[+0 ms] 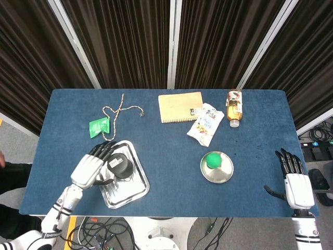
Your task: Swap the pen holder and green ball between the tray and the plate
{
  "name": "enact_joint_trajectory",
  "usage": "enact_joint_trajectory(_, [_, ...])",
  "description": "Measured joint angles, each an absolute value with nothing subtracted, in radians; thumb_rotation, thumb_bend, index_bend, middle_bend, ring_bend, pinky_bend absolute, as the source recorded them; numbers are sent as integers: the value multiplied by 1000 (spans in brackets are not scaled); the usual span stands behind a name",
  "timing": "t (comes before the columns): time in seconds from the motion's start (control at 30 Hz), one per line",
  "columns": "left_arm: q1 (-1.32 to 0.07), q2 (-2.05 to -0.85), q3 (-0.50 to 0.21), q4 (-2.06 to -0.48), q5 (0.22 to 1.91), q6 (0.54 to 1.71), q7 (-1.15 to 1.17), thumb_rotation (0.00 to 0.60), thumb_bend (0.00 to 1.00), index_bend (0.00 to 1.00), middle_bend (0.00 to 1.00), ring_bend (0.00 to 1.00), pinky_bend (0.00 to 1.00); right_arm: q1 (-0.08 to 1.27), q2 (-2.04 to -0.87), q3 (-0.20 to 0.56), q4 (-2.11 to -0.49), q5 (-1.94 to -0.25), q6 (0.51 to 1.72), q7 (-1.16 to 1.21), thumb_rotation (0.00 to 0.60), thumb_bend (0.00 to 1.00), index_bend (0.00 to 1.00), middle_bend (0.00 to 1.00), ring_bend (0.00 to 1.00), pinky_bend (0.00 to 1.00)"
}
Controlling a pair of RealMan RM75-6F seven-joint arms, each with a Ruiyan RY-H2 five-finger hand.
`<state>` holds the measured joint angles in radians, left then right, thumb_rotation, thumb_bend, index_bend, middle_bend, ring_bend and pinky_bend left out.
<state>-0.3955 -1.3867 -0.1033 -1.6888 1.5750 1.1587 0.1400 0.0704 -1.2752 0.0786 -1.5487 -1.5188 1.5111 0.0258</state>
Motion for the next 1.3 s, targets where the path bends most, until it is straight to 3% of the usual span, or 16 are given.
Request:
enact_joint_trajectory(0.53, [-525, -1387, -98, -1650, 1506, 995, 136, 600, 42, 30, 26, 0, 128, 89, -1265, 92, -1569, -1498, 1488, 9, 600, 0, 0, 0, 0, 0])
enact_joint_trajectory(0.7, [-550, -1377, -100, -1643, 1483, 963, 129, 600, 94, 68, 93, 0, 138, 90, -1266, 90, -1568, -1496, 1486, 8, 600, 0, 0, 0, 0, 0])
enact_joint_trajectory(1.1, [-587, -1377, -109, -1628, 1406, 944, 176, 600, 205, 349, 324, 237, 500, 87, -1269, 91, -1556, -1484, 1488, 23, 600, 0, 0, 0, 0, 0])
enact_joint_trajectory(1.3, [-599, -1386, -108, -1619, 1416, 962, 164, 600, 205, 367, 368, 281, 570, 84, -1272, 91, -1548, -1479, 1489, 30, 600, 0, 0, 0, 0, 0])
